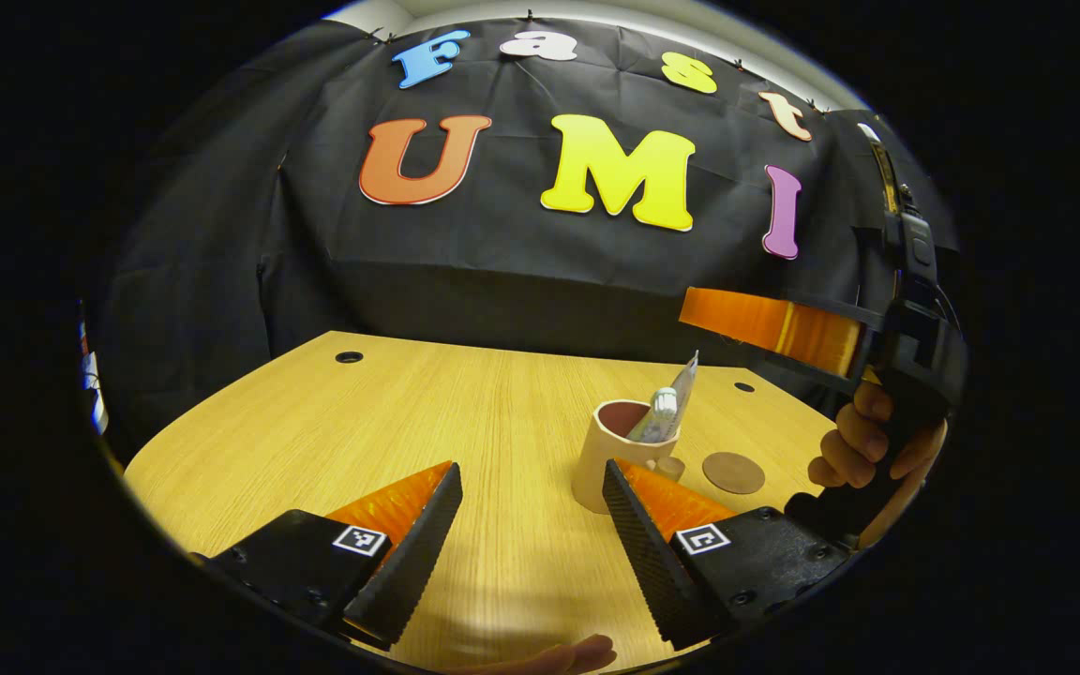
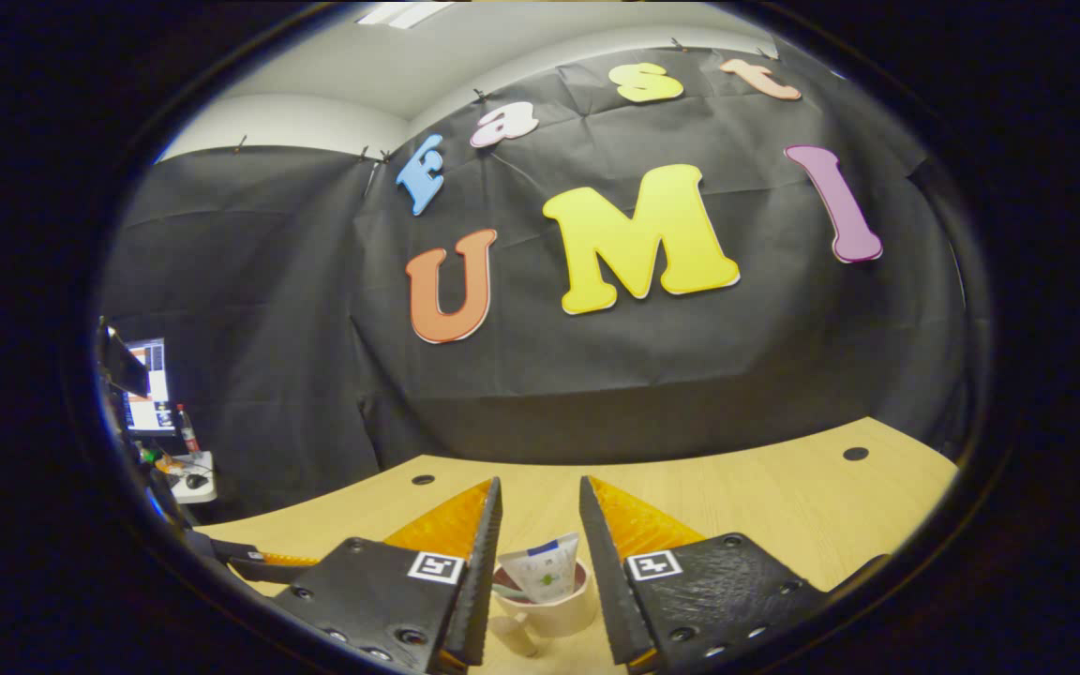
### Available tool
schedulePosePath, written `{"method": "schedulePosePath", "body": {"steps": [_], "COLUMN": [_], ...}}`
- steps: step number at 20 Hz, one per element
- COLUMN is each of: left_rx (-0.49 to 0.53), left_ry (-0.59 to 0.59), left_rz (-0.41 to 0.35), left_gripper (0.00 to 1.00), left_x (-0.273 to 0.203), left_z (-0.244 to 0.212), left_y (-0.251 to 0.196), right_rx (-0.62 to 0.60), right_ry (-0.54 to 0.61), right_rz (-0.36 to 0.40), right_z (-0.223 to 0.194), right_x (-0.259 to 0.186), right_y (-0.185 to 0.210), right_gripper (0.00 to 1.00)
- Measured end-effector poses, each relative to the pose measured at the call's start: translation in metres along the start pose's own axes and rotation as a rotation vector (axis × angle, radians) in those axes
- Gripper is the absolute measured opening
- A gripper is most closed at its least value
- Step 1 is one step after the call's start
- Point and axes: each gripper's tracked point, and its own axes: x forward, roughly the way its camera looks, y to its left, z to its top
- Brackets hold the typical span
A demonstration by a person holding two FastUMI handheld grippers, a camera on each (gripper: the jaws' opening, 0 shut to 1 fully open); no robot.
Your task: Put the toothbrush and toothpaste on the desktop into the cup, then pick up the cup and place it on the coaster on the desktop.
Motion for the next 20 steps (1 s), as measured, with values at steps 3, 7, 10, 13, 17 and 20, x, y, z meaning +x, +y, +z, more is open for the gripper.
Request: {"method": "schedulePosePath", "body": {"steps": [3,7,10,13,17,20], "left_rx": [-0.017,0.081,0.079,-0.007,0.023,-0.009], "left_ry": [0.05,0.15,0.274,0.492,0.774,0.887], "left_rz": [-0.033,-0.078,-0.108,-0.129,-0.072,-0.021], "left_gripper": [0.96,0.96,0.96,0.95,0.95,0.96], "left_x": [0.004,0.01,0.017,0.021,0.033,0.04], "left_z": [0.002,0.011,0.017,0.011,-0.012,-0.024], "left_y": [-0.018,-0.042,-0.057,-0.075,-0.074,-0.072], "right_rx": [-0.041,-0.013,-0.041,-0.046,-0.04,-0.062], "right_ry": [-0.029,-0.107,-0.125,-0.162,-0.194,-0.218], "right_rz": [0.01,-0.031,-0.07,-0.08,-0.074,-0.081], "right_z": [0.016,0.034,0.032,0.028,0.022,0.017], "right_x": [-0.04,-0.094,-0.125,-0.152,-0.178,-0.191], "right_y": [0.001,-0.01,-0.021,-0.032,-0.051,-0.069], "right_gripper": [0.58,0.86,0.95,0.92,0.95,0.95]}}
